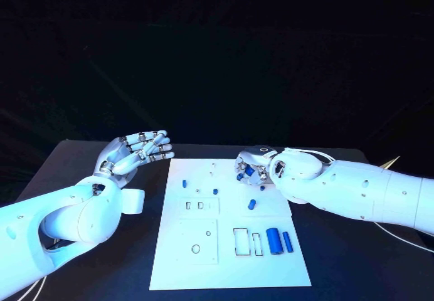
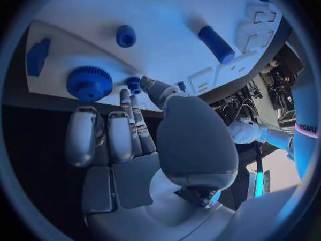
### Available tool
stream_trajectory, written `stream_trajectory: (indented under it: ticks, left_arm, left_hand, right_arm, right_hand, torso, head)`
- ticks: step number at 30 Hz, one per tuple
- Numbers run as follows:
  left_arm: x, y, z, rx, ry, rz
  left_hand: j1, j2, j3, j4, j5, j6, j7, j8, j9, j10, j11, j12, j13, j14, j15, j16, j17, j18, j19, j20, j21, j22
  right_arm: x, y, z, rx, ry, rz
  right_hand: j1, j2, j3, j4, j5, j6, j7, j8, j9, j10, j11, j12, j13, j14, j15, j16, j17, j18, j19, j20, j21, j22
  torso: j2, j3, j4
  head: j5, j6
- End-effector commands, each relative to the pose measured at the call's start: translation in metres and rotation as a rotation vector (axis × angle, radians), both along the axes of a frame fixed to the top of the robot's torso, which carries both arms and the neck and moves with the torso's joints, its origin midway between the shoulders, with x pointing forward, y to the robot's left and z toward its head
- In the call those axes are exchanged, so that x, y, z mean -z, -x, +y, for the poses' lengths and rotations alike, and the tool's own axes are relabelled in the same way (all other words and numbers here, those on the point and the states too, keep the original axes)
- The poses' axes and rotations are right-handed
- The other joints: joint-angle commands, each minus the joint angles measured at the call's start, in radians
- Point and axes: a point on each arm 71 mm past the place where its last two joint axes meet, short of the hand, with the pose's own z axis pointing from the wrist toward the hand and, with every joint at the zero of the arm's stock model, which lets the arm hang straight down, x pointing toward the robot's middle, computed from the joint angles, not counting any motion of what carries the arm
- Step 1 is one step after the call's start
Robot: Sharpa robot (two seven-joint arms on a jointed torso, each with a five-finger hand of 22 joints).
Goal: Assemble the parts on the task board
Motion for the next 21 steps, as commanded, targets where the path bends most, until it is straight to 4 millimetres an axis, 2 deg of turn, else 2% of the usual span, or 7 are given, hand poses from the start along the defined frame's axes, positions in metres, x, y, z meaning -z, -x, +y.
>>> stream_trajectory:
  ticks: [1,9,21]
  left_arm:
    - [-0.0029,0.0007,-0.0017,0.019,0.007,-0.02]
    - [-0.0026,0.0001,-0.0005,0.017,0.006,-0.019]
    - [-0.0022,-0.0003,-0.0001,0.018,0.004,-0.014]
  left_hand:
    - [0.003,-0.011,0.007,0.001,-0.006,0.005,0.031,0.005,0.001,0.006,-0.002,-0.005,0.0,0.007,-0.002,0.004,0.001,0.013,0.007,-0.002,0.007,0.001]
    - [0.003,-0.011,0.007,0.001,-0.006,0.005,0.031,0.005,0.001,0.006,-0.002,-0.005,0.0,0.007,-0.002,0.004,0.001,0.013,0.007,-0.002,0.007,0.001]
    - [0.002,-0.011,0.008,0.001,-0.006,0.004,0.032,0.004,0.001,0.006,-0.001,-0.006,0.0,0.006,-0.002,0.003,0.002,0.013,0.008,-0.002,0.007,0.001]
  right_arm:
    - [0.0013,-0.0009,-0.0008,0.01,0.029,-0.003]
    - [-0.0003,-0.0012,-0.0001,0.008,0.012,-0.022]
    - [-0.0029,-0.0008,0.0008,0.01,-0.021,-0.045]
  right_hand:
    - [0.007,0.007,0.005,0.003,0.002,0.001,0.002,0.001,0.002,0.005,-0.002,-0.003,0.001,0.043,0.002,0.004,0.001,-0.013,0.005,0.0,0.008,0.003]
    - [0.006,0.019,0.031,0.012,0.011,0.02,0.001,0.012,0.017,0.035,-0.005,0.004,0.009,0.043,0.0,0.021,0.012,-0.019,0.014,0.0,0.038,0.045]
    - [0.016,0.053,0.07,0.011,0.002,0.082,-0.025,0.06,0.066,0.103,-0.028,0.021,0.025,0.045,-0.018,0.045,0.028,-0.03,0.03,-0.013,0.084,0.113]
  torso:
    - [0.006,-0.0012,0.0018]
    - [0.012,-0.0018,0.0036]
    - [0.019,-0.003,0.0051]
  head:
    - [0.0,0.002]
    - [-0.001,0.008]
    - [-0.003,0.01]
